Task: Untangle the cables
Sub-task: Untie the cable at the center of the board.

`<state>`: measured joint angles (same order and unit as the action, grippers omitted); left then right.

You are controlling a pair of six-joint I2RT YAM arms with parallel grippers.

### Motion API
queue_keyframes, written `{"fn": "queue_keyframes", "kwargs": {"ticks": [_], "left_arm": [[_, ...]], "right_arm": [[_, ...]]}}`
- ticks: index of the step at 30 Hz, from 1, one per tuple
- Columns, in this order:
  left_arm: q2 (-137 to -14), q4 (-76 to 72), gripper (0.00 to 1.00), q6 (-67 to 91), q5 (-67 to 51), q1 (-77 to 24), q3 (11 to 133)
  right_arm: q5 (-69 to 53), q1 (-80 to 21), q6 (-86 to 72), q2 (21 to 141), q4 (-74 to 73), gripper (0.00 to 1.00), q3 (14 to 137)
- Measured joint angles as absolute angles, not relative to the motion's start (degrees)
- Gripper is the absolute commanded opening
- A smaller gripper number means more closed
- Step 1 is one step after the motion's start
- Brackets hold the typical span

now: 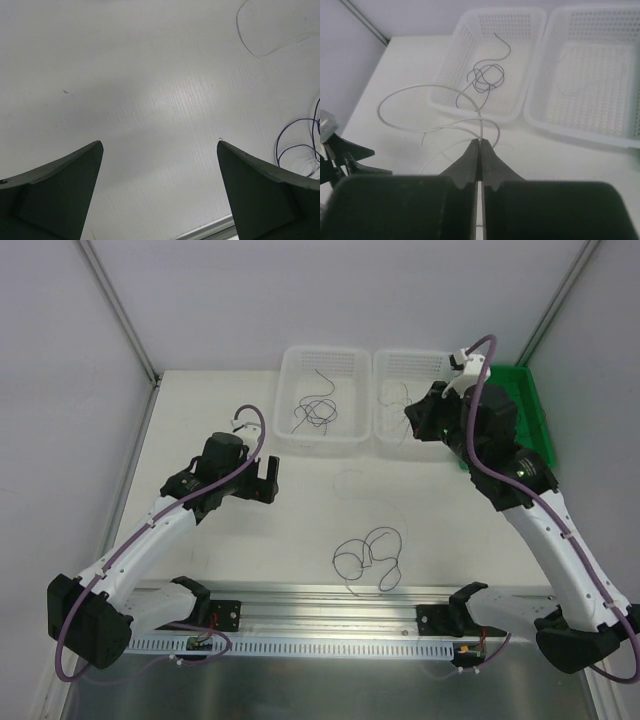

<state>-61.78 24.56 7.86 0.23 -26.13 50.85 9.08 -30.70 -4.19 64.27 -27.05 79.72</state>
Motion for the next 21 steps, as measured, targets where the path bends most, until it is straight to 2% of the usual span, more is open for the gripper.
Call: {"fn": "queue_keyframes", "kwargs": {"ticks": [6, 13, 21], "left_arm": [[-61.9, 24.6, 0.99, 7.9, -0.1, -26.1, 50.9], [-61.9, 24.6, 0.99, 7.9, 0.0, -26.1, 50.9], [-62.3, 24.7, 0.99, 7.9, 0.0, -26.1, 50.9]], "right_arm": [[8.6, -30.9, 0.3, 63.7, -29.1, 0.01, 87.8], [11.7, -29.4, 4.7, 66.8, -30.4, 0.01, 88.7], [12.2, -18.7, 5.7, 75.4, -27.3, 0.01, 88.5]]}}
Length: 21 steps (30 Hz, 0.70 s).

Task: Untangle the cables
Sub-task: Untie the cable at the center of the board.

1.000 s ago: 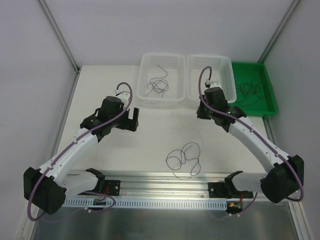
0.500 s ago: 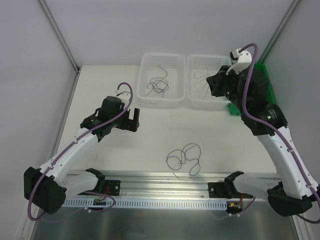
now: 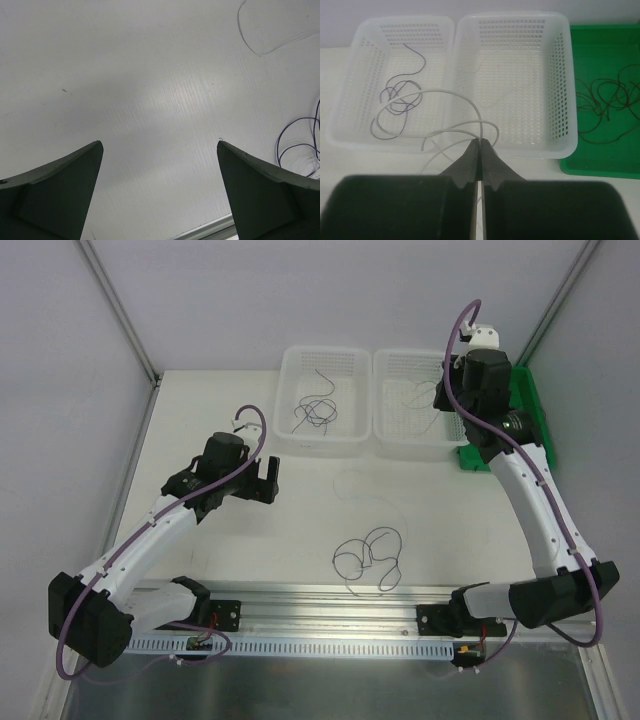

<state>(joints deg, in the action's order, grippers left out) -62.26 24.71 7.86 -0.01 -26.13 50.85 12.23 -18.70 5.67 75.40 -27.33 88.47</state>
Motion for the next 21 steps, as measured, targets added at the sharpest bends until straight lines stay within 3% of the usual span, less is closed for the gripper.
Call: {"fn": "queue_keyframes", "kwargs": {"ticks": [11, 17, 21], "left_arm": [[-63.5, 24.8, 0.99, 7.8, 0.5, -26.1, 50.9], [-63.2, 24.7, 0.99, 8.5, -0.1, -26.1, 50.9], [-61.3, 24.0, 0.99, 12.3, -3.0, -26.1, 50.9]], "right_arm": [[6.7, -10.7, 6.7, 92.7, -19.3, 0.01, 88.1], [-3.5, -12.4, 8.0, 92.5, -16.0, 0.01, 82.2], [-7.7, -19.7, 10.1, 88.1, -15.3, 0.01, 73.4]]}}
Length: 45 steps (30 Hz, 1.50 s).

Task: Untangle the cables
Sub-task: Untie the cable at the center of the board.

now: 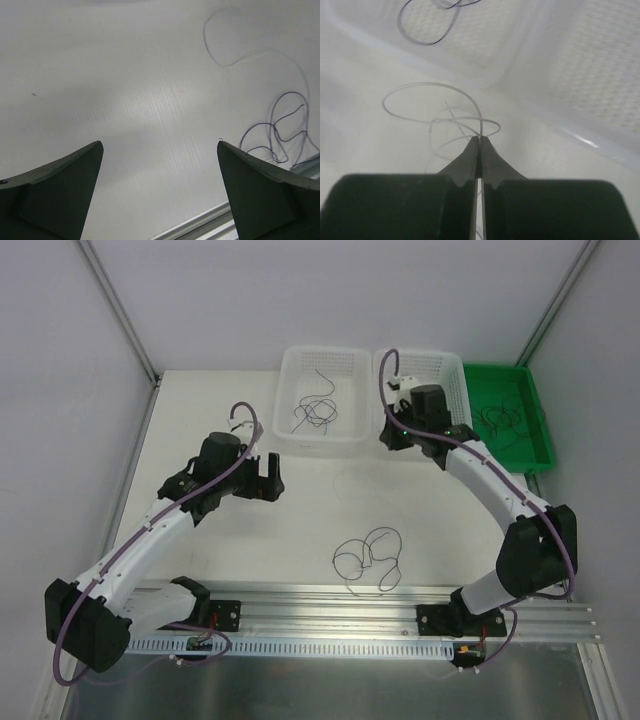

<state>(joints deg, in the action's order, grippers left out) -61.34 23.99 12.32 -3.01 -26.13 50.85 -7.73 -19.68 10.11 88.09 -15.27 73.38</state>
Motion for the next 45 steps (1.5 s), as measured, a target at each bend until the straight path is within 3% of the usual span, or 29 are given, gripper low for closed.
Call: {"fn": "queue_keyframes", "kwargs": {"ticks": [8, 17, 20, 21, 24, 25, 26, 33, 45], "left_arm": [[-57.4, 11.8, 0.96, 25.7, -10.9, -27.2, 50.3], [-65.5, 5.8, 0.89, 31.0, -11.3, -37.8, 52.1], [-66.9, 5.3, 0.71, 31.6, -10.1, -39.2, 52.1], [-67.1, 5.2, 0.6, 31.9, -9.5, -39.4, 52.1], [-67.2, 5.1, 0.4, 32.3, -6.8, -39.4, 52.1], [-67.2, 5.0, 0.14, 32.5, -6.0, -39.4, 52.1], [-67.2, 4.9, 0.0, 32.8, -5.2, -39.4, 52.1], [-67.2, 4.7, 0.0, 32.3, -1.8, -39.4, 51.9], [-63.1, -1.6, 0.0, 34.1, 3.0, -41.3, 44.6]], "right_arm": [[-12.3, -34.0, 9.9, 79.8, -13.2, 0.01, 63.6], [-12.0, -42.0, 9.5, 78.0, -9.8, 0.01, 61.7], [-12.0, -42.7, 9.4, 77.9, -9.0, 0.01, 61.2], [-12.0, -42.7, 9.3, 77.9, -8.8, 0.01, 61.0], [-12.0, -42.9, 9.2, 77.8, -8.2, 0.01, 60.3], [-12.0, -43.0, 9.2, 77.8, -8.2, 0.01, 60.1], [-12.0, -43.1, 9.2, 77.8, -8.1, 0.01, 59.9], [-11.5, -43.3, 8.5, 74.7, -7.4, 0.01, 57.0], [-9.0, -38.0, -0.7, 59.6, -3.4, 0.02, 49.3]]}}
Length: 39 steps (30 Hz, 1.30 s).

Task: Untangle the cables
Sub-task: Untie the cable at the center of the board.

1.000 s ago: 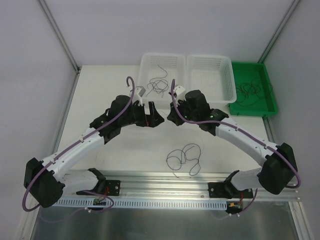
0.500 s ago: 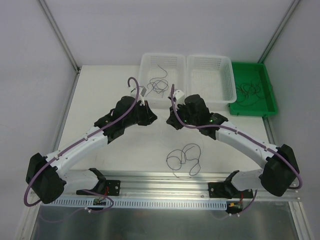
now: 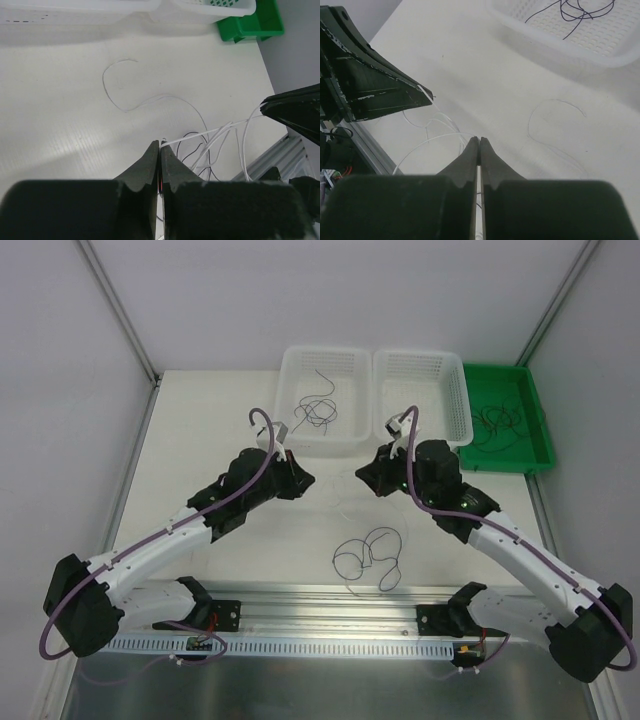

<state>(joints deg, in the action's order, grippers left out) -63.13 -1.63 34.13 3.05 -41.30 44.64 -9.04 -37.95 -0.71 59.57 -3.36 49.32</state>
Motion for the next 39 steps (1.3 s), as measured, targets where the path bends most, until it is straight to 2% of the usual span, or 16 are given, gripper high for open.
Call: {"fn": "queue_keyframes", "kwargs": {"ticks": [1, 2, 3, 5, 7, 12, 17, 33, 39], "left_arm": [[-63.1, -2.0, 0.0, 34.2, 2.8, -41.3, 44.6], [-63.1, -2.2, 0.0, 34.2, 2.5, -41.3, 44.6], [-63.1, -2.1, 0.0, 34.1, 2.6, -41.3, 44.6], [-63.1, -0.1, 0.0, 33.7, 4.1, -40.4, 44.6], [-63.1, 1.5, 0.0, 33.6, 4.6, -39.6, 44.7], [-63.5, 4.4, 0.0, 33.2, 3.0, -39.3, 47.4], [-63.6, 5.4, 0.0, 33.2, 0.5, -39.3, 50.7], [-63.1, 8.7, 0.0, 33.9, -7.1, -39.3, 51.3], [-62.1, 9.4, 0.0, 33.9, -7.4, -39.4, 51.3]], "right_arm": [[-9.0, -37.8, -1.2, 59.2, -3.2, 0.06, 49.2], [-8.8, -37.6, -1.8, 59.2, -3.3, 0.25, 49.3], [-8.4, -37.6, -2.0, 59.3, -3.7, 0.33, 49.4], [-7.3, -36.6, -0.9, 60.6, -7.6, 0.48, 51.0], [-7.0, -36.0, 0.5, 63.0, -9.8, 0.55, 52.7], [-10.7, -40.0, 6.2, 64.1, -12.7, 0.54, 52.9], [-15.6, -43.7, 11.4, 64.0, -12.2, 0.48, 53.5], [-18.6, -44.0, 18.3, 71.4, -3.6, 0.45, 54.3], [-19.0, -44.0, 17.9, 74.1, -3.1, 0.39, 54.5]]}}
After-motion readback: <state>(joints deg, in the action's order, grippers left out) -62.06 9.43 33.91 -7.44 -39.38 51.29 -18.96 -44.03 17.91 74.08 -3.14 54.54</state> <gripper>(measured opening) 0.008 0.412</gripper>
